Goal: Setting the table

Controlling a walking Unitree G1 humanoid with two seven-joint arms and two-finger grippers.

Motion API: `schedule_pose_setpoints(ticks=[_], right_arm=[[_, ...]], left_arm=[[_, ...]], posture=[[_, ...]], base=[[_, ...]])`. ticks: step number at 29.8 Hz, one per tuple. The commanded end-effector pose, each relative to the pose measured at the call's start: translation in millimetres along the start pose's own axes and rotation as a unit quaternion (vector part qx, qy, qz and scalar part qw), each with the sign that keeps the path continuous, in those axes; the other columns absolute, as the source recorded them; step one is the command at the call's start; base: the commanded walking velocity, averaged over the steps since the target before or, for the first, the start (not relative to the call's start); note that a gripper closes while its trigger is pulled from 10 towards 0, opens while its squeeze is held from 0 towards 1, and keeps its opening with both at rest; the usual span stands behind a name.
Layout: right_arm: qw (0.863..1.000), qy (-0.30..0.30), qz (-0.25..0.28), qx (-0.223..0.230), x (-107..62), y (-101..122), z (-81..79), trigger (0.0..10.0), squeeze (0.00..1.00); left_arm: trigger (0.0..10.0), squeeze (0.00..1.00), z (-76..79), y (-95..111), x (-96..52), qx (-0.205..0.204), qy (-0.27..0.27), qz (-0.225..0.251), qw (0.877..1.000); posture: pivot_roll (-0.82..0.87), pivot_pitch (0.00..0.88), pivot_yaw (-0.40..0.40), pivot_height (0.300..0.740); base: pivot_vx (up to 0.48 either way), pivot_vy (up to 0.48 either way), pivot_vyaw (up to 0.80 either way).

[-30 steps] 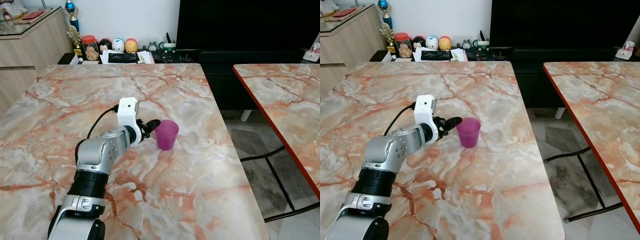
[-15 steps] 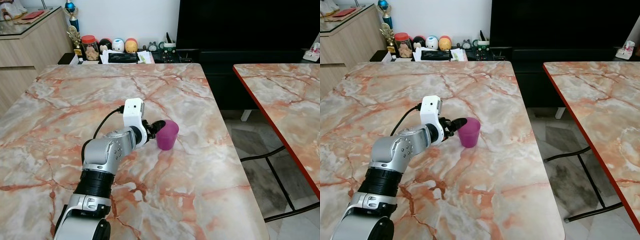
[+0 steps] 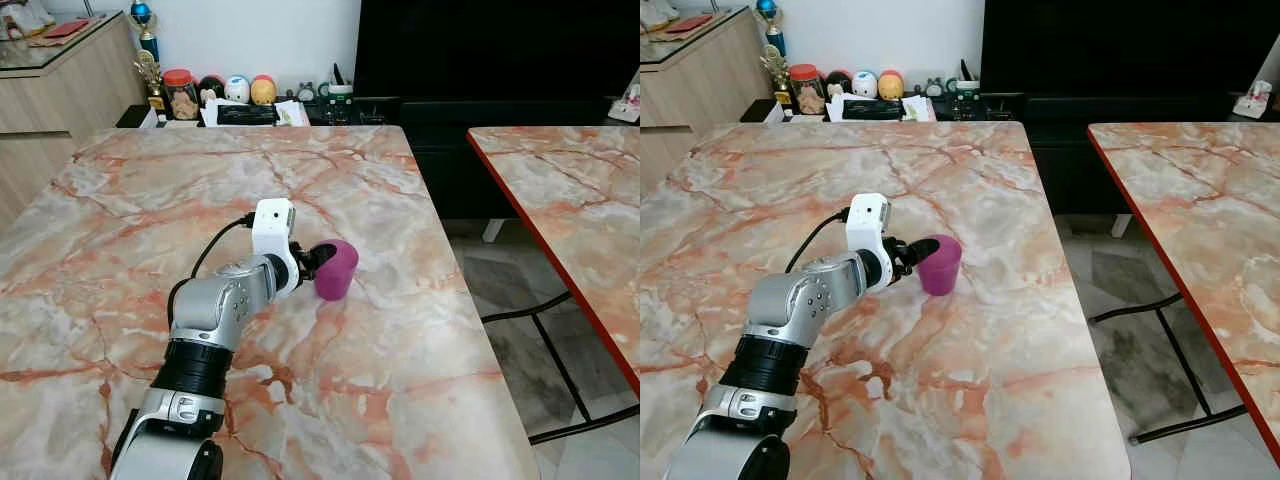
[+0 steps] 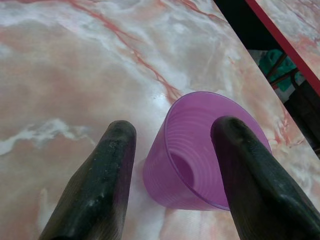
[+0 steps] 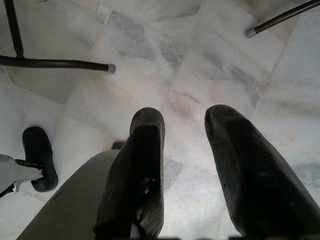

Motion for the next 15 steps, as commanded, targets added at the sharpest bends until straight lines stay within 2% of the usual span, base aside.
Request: schedule_pose_setpoints(ticks=[1,2,7,9,10,11,12,13,14,15], right_arm=[[1.000,-0.002,-0.002,0.003,-0.2,-0.8,1.5,10.0,0.00],[1.000,-0.002,-0.003,0.002,-0.2,-1.0,1.7,10.0,0.00],[1.000,-0.003,-0.005,0.003,-0.3,-1.3,2.7,10.0,0.00],[1.000,-0.004,-0.006,0.002,-0.2,-1.3,3.2,10.0,0.00],[1.000,-0.004,-0.006,0.002,-0.2,-1.3,3.4,10.0,0.00],[1.000,-0.004,-0.006,0.002,-0.1,-1.3,3.4,10.0,0.00],[1.000,-0.003,-0.007,0.001,0.0,-1.0,3.2,10.0,0.00],[1.000,-0.003,-0.007,0.001,0.0,-1.0,3.2,10.0,0.00],[1.000,-0.003,-0.007,0.001,0.2,-0.7,3.0,10.0,0.00],[1.000,-0.003,-0.007,0.000,0.2,-0.7,2.9,10.0,0.00]], left_arm=[[10.0,0.00,1.1,-2.7,0.9,0.010,0.004,-0.010,1.000],[9.6,0.00,0.4,-3.2,0.9,0.011,0.007,-0.010,1.000],[9.4,0.00,-0.7,-6.2,0.7,0.012,0.011,-0.014,1.000],[8.0,0.00,-0.6,-7.1,0.4,0.011,0.012,-0.015,1.000],[8.0,0.00,-0.7,-7.2,0.4,0.011,0.013,-0.015,1.000],[7.1,0.00,-0.8,-7.2,0.4,0.011,0.014,-0.015,1.000],[2.9,0.00,-1.1,-6.8,0.4,0.010,0.015,-0.014,1.000],[2.9,0.00,-1.1,-6.8,0.4,0.010,0.015,-0.014,1.000],[0.0,0.00,-1.1,-6.6,0.4,0.010,0.016,-0.014,1.000],[0.0,0.00,-1.0,-6.5,0.4,0.010,0.016,-0.013,1.000]], posture=[[0.10,0.000,-0.006,0.736],[0.10,0.000,-0.006,0.736],[0.10,0.000,-0.006,0.736],[0.10,0.000,-0.007,0.736],[0.10,0.000,-0.007,0.736],[0.10,0.000,-0.007,0.736],[0.10,0.000,-0.008,0.736],[0.10,0.000,-0.008,0.736],[0.10,0.000,-0.008,0.736],[0.10,0.000,-0.008,0.736]], base=[[0.000,0.000,0.00],[0.000,0.000,0.00],[0.000,0.000,0.00],[0.000,0.000,0.00],[0.000,0.000,0.00],[0.000,0.000,0.00],[0.000,0.000,0.00],[0.000,0.000,0.00],[0.000,0.000,0.00],[0.000,0.000,0.00]])
Point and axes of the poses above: a point about 5 cm out from each wrist's last joint towards the gripper, its own x axis pointing out of the wrist towards the gripper, its own y axis along the axis of the wrist's last joint, z = x × y, the point moved 1 cm from there along x, pointing out of the wrist towards the gripper, and after that the axes turned 14 degrees about x, right-handed, at the moved point
